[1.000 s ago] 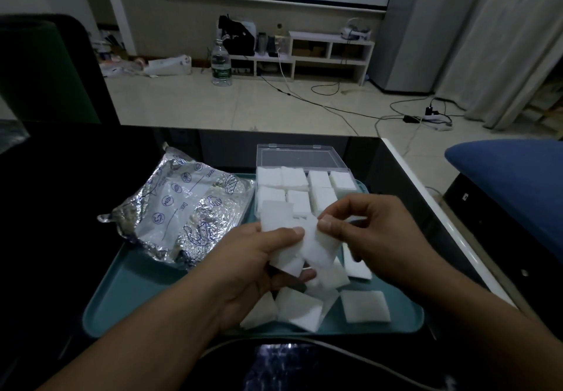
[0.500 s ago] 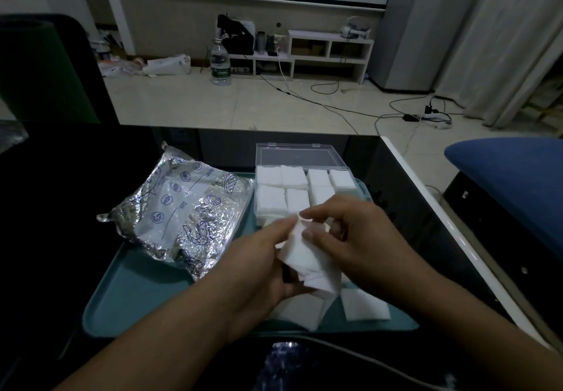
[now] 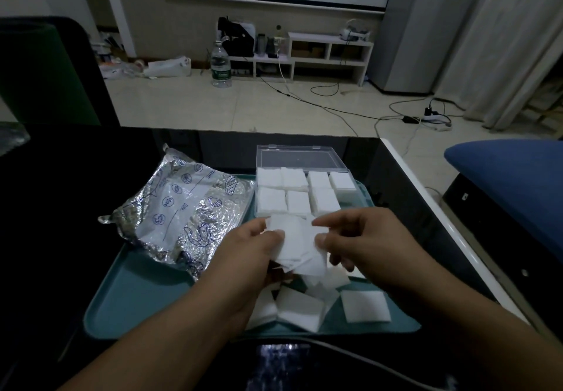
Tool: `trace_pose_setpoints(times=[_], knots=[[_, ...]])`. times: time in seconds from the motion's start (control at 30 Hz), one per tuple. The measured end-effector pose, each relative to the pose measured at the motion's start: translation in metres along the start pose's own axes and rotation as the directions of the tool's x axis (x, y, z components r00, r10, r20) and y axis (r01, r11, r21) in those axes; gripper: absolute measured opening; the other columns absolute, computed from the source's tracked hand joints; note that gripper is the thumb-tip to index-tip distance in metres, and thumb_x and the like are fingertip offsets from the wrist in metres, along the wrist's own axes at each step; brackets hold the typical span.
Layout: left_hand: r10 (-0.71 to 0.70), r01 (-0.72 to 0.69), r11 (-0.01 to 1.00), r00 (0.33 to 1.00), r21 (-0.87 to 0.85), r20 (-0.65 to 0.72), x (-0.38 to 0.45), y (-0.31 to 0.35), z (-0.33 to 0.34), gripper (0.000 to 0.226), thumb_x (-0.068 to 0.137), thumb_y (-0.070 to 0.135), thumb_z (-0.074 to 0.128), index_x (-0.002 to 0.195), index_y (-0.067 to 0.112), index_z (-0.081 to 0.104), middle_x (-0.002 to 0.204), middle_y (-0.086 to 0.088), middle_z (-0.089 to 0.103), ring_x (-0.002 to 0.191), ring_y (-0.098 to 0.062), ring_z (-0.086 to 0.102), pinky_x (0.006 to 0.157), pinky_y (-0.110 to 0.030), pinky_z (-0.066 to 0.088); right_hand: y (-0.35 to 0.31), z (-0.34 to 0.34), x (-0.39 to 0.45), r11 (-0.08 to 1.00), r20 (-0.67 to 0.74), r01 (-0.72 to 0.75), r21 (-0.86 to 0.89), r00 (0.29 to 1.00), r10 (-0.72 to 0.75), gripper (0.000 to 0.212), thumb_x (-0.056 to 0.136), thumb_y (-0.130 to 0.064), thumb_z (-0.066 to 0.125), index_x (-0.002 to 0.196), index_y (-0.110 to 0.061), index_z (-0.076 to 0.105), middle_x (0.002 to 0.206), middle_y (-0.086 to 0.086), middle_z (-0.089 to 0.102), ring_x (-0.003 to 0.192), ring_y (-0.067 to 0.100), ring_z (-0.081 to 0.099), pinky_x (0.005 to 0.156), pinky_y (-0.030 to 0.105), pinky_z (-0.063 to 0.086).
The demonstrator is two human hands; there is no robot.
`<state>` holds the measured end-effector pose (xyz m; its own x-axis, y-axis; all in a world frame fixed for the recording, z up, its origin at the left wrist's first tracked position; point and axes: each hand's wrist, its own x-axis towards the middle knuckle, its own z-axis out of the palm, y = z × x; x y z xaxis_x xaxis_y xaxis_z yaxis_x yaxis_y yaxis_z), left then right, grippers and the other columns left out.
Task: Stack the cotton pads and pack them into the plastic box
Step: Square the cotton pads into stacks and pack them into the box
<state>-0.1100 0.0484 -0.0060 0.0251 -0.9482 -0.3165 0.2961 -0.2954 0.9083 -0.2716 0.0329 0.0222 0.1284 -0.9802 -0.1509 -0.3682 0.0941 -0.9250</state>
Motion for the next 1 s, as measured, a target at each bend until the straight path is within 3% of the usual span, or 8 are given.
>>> trace_pose_setpoints(times=[0.1, 0.27, 0.4, 0.53, 0.63, 0.73, 0.87, 1.0], knots=[[0.012, -0.015, 0.999, 0.998, -0.044, -0.060, 0.002, 0.003, -0.003, 0.026, 0.097, -0.001, 0.043, 0.097, 0.009, 0.067, 0.089, -0.010, 0.077, 0.084, -0.028, 0.072, 0.069, -0.037, 0.060, -0.003, -0.010, 0.003, 0.998, -0.079, 0.034, -0.051, 0.996, -0.037, 0.016, 0.087, -0.005, 0.068, 0.098, -0.017, 0.071, 0.063, 0.001, 0.068, 0.046, 0.001, 0.056, 0.048, 0.015, 0.043], [-0.023, 0.019, 0.995, 0.999, -0.097, -0.046, 0.000, 0.002, 0.004, 0.017, 0.095, 0.007, 0.052, 0.095, 0.007, 0.068, 0.090, -0.015, 0.074, 0.074, -0.027, 0.069, 0.058, -0.034, 0.057, -0.005, -0.013, 0.001, 0.965, -0.013, 0.050, 0.259, 0.999, -0.049, 0.018, 0.085, 0.001, 0.066, 0.101, -0.007, 0.071, 0.071, 0.014, 0.068, 0.060, 0.017, 0.059, 0.054, 0.025, 0.047], [-0.082, 0.085, 0.978, 0.996, -0.189, 0.027, -0.003, 0.002, 0.011, 0.026, 0.096, 0.023, 0.054, 0.107, 0.004, 0.067, 0.093, -0.022, 0.072, 0.071, -0.029, 0.068, 0.046, -0.027, 0.047, 0.001, 0.010, 0.002, 0.994, -0.038, 0.103, -0.025, 0.994, -0.104, 0.017, 0.084, -0.007, 0.071, 0.099, -0.015, 0.071, 0.076, 0.005, 0.071, 0.060, 0.010, 0.066, 0.057, 0.021, 0.050], [-0.101, 0.106, 0.984, 0.994, -0.143, 0.040, -0.006, 0.000, 0.009, 0.018, 0.094, 0.006, 0.051, 0.098, 0.000, 0.067, 0.082, -0.016, 0.075, 0.061, -0.021, 0.066, 0.041, -0.020, 0.042, 0.009, 0.011, 0.003, 0.892, -0.142, 0.227, -0.392, 0.943, -0.302, 0.034, 0.085, -0.032, 0.070, 0.118, -0.031, 0.062, 0.109, -0.014, 0.060, 0.093, -0.004, 0.060, 0.083, 0.020, 0.051], [-0.126, 0.134, 0.982, 0.990, -0.136, 0.061, -0.004, 0.000, 0.008, 0.021, 0.091, 0.002, 0.050, 0.098, 0.002, 0.070, 0.087, -0.012, 0.076, 0.065, -0.019, 0.065, 0.052, -0.024, 0.042, 0.007, 0.004, -0.005, 0.782, 0.162, 0.370, -0.501, 0.928, -0.335, 0.075, 0.083, -0.040, 0.069, 0.146, -0.040, 0.027, 0.137, -0.027, 0.031, 0.124, -0.014, 0.031, 0.104, 0.012, 0.031], [-0.149, 0.167, 0.976, 0.980, -0.136, 0.136, -0.004, 0.000, 0.009, 0.025, 0.092, 0.007, 0.048, 0.109, 0.005, 0.068, 0.087, -0.009, 0.074, 0.066, -0.020, 0.064, 0.053, -0.025, 0.045, 0.012, 0.010, -0.010, 0.696, 0.368, 0.450, -0.559, 0.887, -0.278, 0.106, 0.078, -0.047, 0.073, 0.152, -0.037, -0.004, 0.143, -0.031, 0.014, 0.132, -0.017, 0.014, 0.105, 0.002, 0.015], [-0.206, 0.260, 0.953, 0.933, -0.157, 0.293, -0.008, 0.005, 0.007, 0.033, 0.093, 0.022, 0.049, 0.116, 0.009, 0.069, 0.091, -0.010, 0.072, 0.068, -0.023, 0.068, 0.053, -0.028, 0.049, 0.018, 0.017, -0.007, 0.687, 0.330, 0.494, -0.533, 0.869, -0.369, 0.106, 0.080, -0.041, 0.074, 0.152, -0.038, -0.004, 0.146, -0.019, 0.030, 0.131, 0.000, 0.031, 0.107, 0.025, 0.040], [-0.184, 0.301, 0.925, 0.889, -0.233, 0.420, -0.009, 0.011, 0.005, 0.037, 0.090, 0.020, 0.050, 0.118, 0.003, 0.067, 0.096, -0.012, 0.064, 0.074, -0.024, 0.065, 0.066, -0.033, 0.044, 0.014, 0.016, -0.006, 0.774, 0.322, 0.506, -0.381, 0.857, -0.402, 0.108, 0.074, -0.035, 0.082, 0.151, -0.045, 0.006, 0.131, -0.024, 0.039, 0.122, 0.001, 0.044, 0.092, 0.022, 0.051]])
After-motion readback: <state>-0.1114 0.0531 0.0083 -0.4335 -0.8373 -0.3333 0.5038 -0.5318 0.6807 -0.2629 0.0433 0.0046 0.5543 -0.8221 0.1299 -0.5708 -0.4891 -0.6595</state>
